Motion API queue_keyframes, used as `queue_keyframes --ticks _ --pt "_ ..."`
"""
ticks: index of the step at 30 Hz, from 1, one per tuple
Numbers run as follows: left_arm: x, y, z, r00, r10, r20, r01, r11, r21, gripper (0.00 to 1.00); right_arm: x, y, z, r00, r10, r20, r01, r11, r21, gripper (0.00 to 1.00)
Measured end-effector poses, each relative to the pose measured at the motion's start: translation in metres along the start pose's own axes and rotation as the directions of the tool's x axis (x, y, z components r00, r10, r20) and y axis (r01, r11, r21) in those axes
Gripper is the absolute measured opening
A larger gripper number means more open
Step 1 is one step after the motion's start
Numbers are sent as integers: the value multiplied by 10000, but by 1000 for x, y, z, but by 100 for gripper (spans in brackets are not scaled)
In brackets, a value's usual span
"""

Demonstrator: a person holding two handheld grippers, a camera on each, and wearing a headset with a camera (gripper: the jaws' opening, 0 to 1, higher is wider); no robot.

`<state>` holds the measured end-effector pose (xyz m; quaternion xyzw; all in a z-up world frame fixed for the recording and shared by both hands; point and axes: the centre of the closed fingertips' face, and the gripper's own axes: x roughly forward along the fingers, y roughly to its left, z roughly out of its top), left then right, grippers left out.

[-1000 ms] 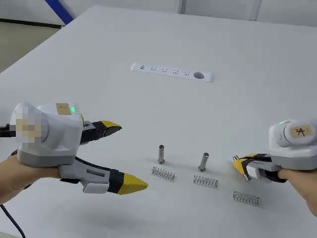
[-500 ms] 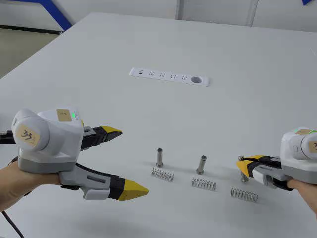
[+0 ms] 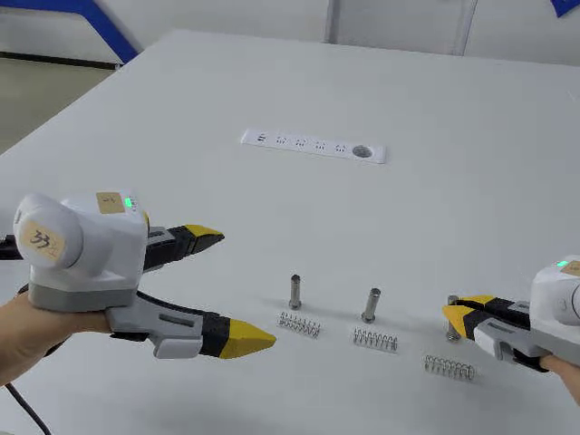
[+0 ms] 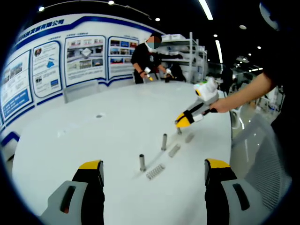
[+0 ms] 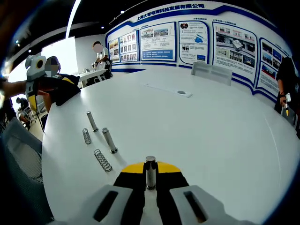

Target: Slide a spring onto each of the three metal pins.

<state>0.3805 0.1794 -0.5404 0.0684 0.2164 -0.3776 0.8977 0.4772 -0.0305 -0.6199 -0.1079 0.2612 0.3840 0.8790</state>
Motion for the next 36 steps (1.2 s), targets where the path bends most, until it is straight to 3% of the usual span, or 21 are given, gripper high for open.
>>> queue_keyframes --ticks 7,12,20,36 --pt "-1 -3 -2 9999 -22 -107 23 10000 25 91 0 2 2 9991 49 426 -62 9995 312 8" --pt "-1 -3 0 10000 15 -86 -15 10000 34 91 1 5 8 9966 182 803 -196 9997 172 8" --pt "-2 -4 -1 9999 -7 -157 7 10000 5 91 5 5 3 9941 298 1044 -309 9995 96 8" --pt "0 -7 -2 9998 -41 -200 41 10000 39 90 1 6 0 9942 416 994 -399 9990 -187 9"
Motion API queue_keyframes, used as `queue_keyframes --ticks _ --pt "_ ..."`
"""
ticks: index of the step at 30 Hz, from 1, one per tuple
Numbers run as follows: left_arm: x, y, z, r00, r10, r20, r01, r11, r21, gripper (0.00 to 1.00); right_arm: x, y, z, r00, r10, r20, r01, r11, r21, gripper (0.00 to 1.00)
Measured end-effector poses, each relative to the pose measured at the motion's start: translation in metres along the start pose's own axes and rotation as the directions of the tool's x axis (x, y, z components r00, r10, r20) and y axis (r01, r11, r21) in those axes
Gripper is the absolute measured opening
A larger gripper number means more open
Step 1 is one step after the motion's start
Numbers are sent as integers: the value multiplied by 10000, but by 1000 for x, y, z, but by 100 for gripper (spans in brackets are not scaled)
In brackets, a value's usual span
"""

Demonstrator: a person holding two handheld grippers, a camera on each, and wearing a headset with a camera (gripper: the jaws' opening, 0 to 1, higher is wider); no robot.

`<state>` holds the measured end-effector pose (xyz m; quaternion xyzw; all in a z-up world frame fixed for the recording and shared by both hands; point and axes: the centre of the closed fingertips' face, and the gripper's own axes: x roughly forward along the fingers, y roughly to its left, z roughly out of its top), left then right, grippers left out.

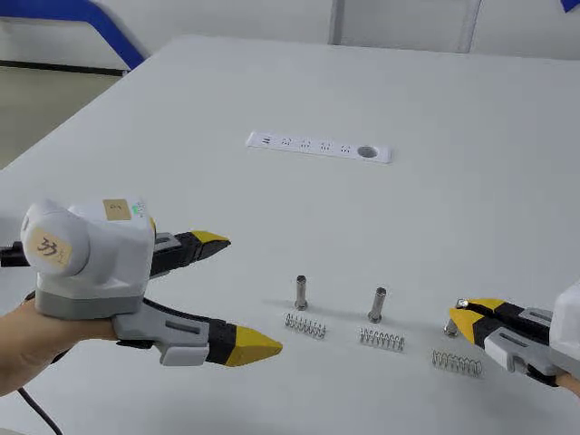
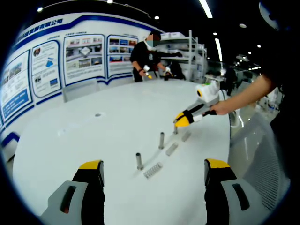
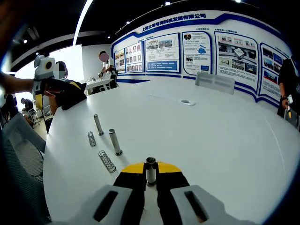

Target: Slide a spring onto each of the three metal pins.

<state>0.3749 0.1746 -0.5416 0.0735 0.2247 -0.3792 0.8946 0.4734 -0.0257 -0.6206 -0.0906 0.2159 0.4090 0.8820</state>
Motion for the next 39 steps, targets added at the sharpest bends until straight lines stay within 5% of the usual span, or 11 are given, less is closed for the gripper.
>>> queue_keyframes --ticks 20,28,35,39 --pt "-4 -2 -4 10000 13 -58 -14 10000 -38 90 -10 -1 3 10000 -8 26 8 10000 21 13" --pt "-3 -4 -7 9999 -49 -101 49 9999 -91 90 -29 -1 4 9978 582 -318 -597 9970 -488 18" --pt "0 -4 -9 9999 -82 -121 80 9999 -147 90 -33 15 -22 9764 1562 -1492 -1834 9645 -1902 19" --pt "1 -5 -12 9996 -166 -225 164 9998 -133 90 -32 32 -31 9526 2393 -1880 -2787 9342 -2228 19"
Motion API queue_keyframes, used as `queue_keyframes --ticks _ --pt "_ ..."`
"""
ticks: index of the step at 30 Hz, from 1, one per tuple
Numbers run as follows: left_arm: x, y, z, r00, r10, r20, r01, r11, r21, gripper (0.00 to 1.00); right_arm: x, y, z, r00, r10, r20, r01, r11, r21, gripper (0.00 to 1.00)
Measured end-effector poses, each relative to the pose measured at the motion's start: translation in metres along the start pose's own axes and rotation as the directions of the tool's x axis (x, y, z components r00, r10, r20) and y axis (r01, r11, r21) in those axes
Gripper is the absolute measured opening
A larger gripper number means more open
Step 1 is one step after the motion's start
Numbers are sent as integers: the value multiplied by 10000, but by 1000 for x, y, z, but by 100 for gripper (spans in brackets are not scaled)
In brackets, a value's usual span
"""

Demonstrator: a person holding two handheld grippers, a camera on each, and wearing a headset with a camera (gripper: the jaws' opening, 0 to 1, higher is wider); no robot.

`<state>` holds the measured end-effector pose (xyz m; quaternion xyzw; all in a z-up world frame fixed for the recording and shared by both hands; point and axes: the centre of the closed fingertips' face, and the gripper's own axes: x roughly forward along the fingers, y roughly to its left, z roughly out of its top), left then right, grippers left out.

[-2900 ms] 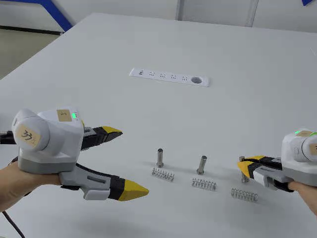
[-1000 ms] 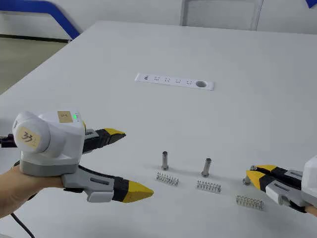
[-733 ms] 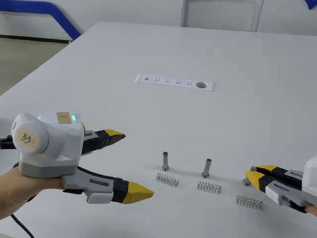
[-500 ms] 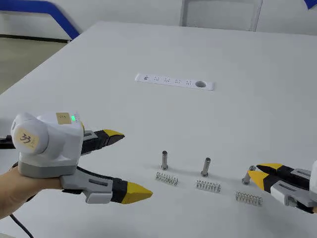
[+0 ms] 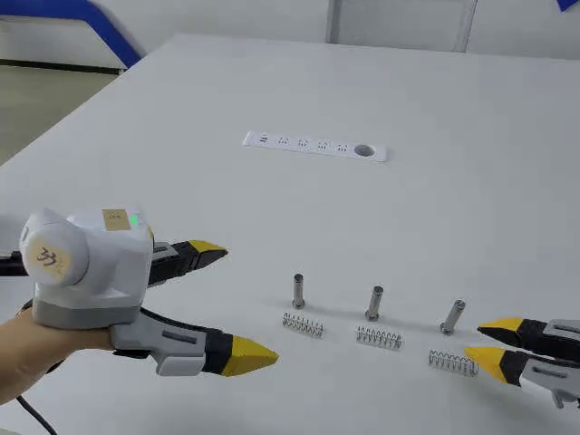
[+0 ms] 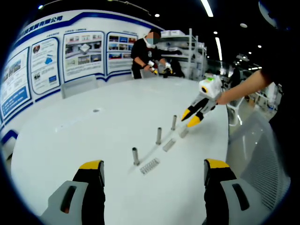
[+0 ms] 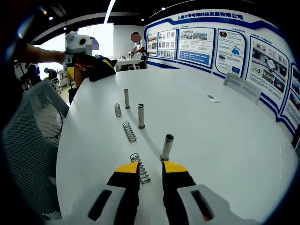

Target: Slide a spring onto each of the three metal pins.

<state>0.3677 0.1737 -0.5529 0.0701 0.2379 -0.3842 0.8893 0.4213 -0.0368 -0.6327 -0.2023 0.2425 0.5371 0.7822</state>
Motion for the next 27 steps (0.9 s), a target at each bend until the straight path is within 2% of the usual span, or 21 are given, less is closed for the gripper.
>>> queue_keyframes --ticks 2,3,5,8,10,13,15,21,27 --pt "0 0 -1 10000 -23 -33 23 10000 8 90 4 10 -4 9984 502 -258 -508 9985 -220 20" --pt "0 0 -1 10000 -23 -53 23 10000 14 90 5 12 -7 9976 589 -373 -602 9976 -350 20" --pt "0 0 -3 9999 -24 -116 24 10000 15 90 9 14 -14 9949 682 -739 -720 9961 -510 20" --pt "-1 1 -6 9998 -10 -188 10 10000 -14 90 11 7 -24 9936 698 -891 -738 9964 -416 20" --pt "-2 0 -4 10000 -17 -8 16 9999 -167 90 12 3 -26 9934 682 -920 -713 9970 -312 20" --pt "-3 2 -3 10000 56 47 -55 9996 -281 89 14 1 -26 9922 821 -935 -842 9963 -191 19" --pt "-3 3 -3 10000 82 27 -81 9996 -261 89 16 4 -28 9889 1020 -1081 -1043 9944 -161 19" --pt "-2 3 -1 10000 78 49 -77 9997 -212 89 17 9 -26 9839 1473 -1013 -1502 9884 -209 12" --pt "0 1 2 9999 43 96 -42 9998 -193 89 18 10 -24 9844 1478 -958 -1502 9885 -184 11"
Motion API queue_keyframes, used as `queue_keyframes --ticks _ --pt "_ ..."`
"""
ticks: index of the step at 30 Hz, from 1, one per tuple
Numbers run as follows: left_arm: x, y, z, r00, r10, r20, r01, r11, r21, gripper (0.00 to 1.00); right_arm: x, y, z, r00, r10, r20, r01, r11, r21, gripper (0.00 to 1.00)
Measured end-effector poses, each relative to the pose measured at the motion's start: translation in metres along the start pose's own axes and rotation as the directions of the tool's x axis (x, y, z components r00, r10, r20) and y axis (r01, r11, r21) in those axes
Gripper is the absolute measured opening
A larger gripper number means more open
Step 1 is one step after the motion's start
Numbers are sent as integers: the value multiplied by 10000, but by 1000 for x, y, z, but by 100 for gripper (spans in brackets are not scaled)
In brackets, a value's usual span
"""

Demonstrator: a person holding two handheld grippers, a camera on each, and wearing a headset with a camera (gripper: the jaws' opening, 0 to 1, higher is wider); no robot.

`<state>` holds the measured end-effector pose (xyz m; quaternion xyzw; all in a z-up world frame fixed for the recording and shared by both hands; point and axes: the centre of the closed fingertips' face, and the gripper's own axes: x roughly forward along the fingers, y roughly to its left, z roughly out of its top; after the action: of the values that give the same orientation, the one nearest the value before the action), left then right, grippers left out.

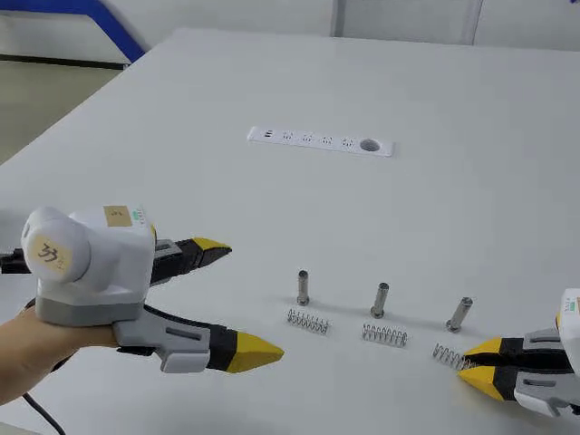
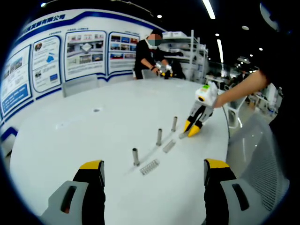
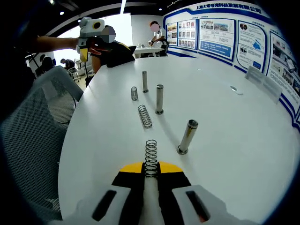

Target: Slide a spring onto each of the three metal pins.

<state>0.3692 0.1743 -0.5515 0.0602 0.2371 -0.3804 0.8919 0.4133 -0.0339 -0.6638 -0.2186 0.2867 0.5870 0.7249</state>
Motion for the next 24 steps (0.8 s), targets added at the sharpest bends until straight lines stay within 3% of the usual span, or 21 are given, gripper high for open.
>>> queue_keyframes --ticks 4,6,10,17,24 --pt "0 -2 0 10000 -19 -40 19 10000 48 89 0 2 2 9995 -174 -246 175 9998 52 11" --pt "0 -3 0 10000 -44 -64 45 9999 92 89 -4 -1 2 9988 -334 -358 325 9992 -250 11" --pt "-1 -5 3 10000 -67 -43 68 9998 163 89 -12 3 12 9990 -350 -275 338 9985 -434 11" --pt "4 -16 11 9994 -295 192 291 9994 205 86 -33 12 50 9994 -272 221 295 9938 -1068 11" --pt "16 -33 24 9968 -684 423 666 9969 427 84 -46 28 85 9994 17 333 43 9839 -1788 11"
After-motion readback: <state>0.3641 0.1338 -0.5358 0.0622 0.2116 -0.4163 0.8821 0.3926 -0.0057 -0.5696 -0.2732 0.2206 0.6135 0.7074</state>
